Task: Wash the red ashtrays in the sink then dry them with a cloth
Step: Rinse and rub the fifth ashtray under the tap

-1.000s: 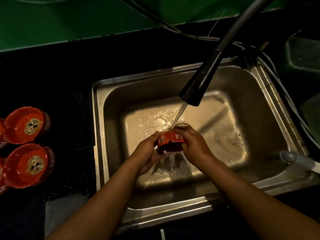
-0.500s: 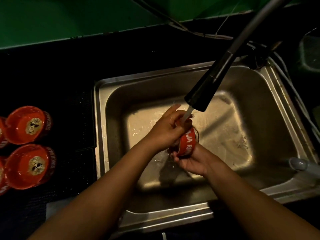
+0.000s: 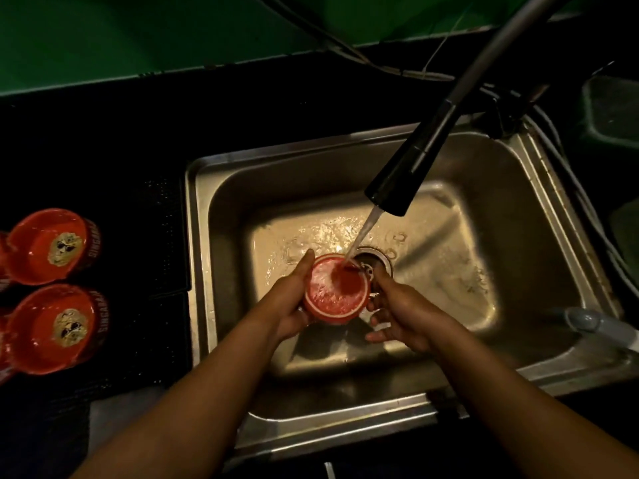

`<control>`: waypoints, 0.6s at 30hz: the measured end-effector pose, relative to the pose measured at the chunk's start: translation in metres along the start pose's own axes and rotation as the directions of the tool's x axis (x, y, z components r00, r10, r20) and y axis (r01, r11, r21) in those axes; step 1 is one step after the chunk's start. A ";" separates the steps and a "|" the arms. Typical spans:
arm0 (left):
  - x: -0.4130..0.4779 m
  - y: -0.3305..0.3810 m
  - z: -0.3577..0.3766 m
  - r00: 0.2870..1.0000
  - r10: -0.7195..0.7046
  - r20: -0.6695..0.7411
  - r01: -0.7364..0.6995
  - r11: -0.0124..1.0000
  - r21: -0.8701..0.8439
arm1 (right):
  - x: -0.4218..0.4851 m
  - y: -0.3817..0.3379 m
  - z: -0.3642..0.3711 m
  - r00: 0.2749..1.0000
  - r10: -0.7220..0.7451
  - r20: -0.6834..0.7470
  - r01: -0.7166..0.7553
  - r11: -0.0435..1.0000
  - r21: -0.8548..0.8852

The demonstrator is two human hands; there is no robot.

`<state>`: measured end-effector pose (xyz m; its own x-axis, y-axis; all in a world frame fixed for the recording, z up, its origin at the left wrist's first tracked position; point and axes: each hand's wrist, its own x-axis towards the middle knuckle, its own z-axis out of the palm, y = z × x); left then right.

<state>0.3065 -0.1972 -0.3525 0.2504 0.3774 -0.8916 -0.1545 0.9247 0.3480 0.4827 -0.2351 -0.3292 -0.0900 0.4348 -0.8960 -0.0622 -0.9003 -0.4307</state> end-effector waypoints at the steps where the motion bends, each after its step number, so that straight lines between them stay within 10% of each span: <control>1: -0.002 -0.007 -0.006 0.999 0.013 -0.035 -0.013 1.000 0.002 | 0.000 0.004 0.004 0.998 -0.004 -0.056 0.003 1.000 -0.019; 7: -0.046 -0.015 -0.037 0.959 0.275 -0.075 -0.247 0.933 0.264 | -0.010 0.033 0.028 0.967 -0.199 -0.160 0.187 0.978 -0.088; 18: -0.122 0.014 -0.045 0.789 0.610 -0.072 -0.586 0.783 0.209 | -0.025 0.040 0.086 0.940 -0.309 -0.147 0.277 0.940 -0.200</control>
<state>0.2305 -0.2324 -0.2516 0.0343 0.8583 -0.5120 -0.0674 0.5131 0.8557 0.3968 -0.2805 -0.3146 0.0810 0.6840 -0.7250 0.1154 -0.7289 -0.6748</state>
